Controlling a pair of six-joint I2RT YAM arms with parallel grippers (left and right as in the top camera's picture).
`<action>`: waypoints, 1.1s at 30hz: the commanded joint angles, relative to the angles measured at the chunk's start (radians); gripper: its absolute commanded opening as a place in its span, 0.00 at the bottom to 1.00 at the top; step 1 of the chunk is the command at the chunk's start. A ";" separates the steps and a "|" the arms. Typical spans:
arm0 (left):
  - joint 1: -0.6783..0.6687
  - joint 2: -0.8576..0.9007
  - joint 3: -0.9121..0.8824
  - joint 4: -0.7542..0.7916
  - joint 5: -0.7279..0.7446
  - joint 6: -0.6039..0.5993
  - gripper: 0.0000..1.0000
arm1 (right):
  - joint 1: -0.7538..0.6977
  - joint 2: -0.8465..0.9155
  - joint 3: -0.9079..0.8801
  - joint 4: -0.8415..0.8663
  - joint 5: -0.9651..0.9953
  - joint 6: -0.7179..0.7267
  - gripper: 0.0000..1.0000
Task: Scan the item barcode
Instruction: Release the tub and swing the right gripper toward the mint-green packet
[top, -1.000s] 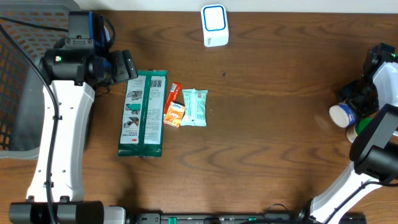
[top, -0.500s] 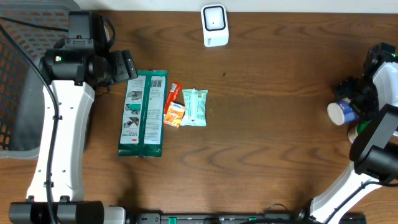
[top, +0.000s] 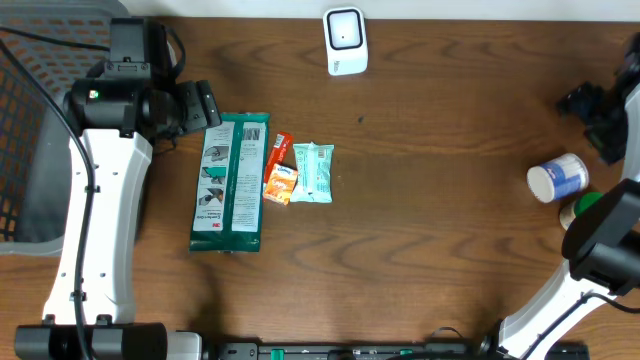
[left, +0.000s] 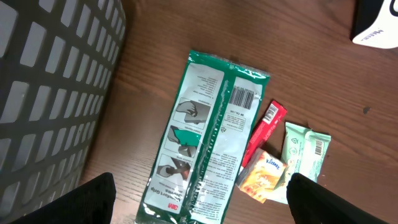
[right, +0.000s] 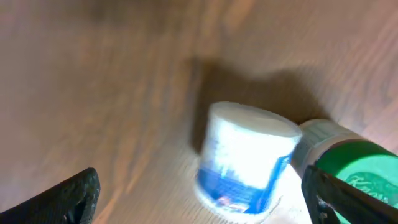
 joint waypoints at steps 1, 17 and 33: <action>0.003 0.008 -0.002 -0.002 0.006 0.006 0.88 | -0.003 0.001 0.084 -0.044 -0.145 -0.130 0.95; 0.003 0.008 -0.002 -0.002 0.006 0.006 0.88 | 0.173 0.001 0.110 -0.148 -0.515 -0.355 0.72; 0.003 0.008 -0.002 -0.002 0.006 0.006 0.88 | 0.693 0.001 0.089 -0.064 -0.415 -0.303 0.81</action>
